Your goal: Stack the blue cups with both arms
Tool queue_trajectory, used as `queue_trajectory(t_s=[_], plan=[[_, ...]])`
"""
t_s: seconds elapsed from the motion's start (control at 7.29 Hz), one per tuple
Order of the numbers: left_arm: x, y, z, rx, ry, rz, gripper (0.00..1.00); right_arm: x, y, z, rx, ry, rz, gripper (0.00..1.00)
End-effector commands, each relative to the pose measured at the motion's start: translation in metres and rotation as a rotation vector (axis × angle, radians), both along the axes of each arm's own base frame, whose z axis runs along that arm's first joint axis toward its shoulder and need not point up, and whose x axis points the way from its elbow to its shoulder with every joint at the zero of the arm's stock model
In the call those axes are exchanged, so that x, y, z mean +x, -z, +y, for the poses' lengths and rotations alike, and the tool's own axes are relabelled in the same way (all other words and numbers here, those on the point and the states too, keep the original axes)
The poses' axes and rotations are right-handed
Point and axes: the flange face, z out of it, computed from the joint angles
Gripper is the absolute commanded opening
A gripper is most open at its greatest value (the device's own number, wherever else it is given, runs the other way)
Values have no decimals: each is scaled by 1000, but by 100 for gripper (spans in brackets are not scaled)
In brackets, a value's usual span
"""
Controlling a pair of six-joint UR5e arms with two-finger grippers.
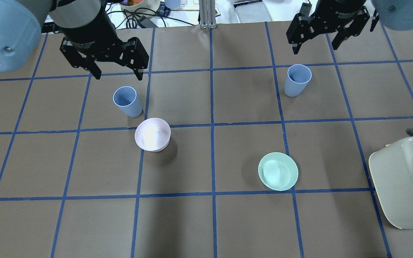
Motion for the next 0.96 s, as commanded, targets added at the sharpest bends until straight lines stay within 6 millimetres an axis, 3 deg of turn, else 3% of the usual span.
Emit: queue_trajectory(t_s=[0.0,0.27,0.41,0.82], plan=[[0,0,0,1,0,0,100,1,-3,3,0,6,-16,100],[1,-3,2,16,2,0,100,1,-7,6,-2,5,-17,100],[2,9,-11,39,3,-3,100,0,-7,5,-5,8,-16,100],[10,103,-101,97,-28,-12,100,0,-7,5,-5,2,-14,100]])
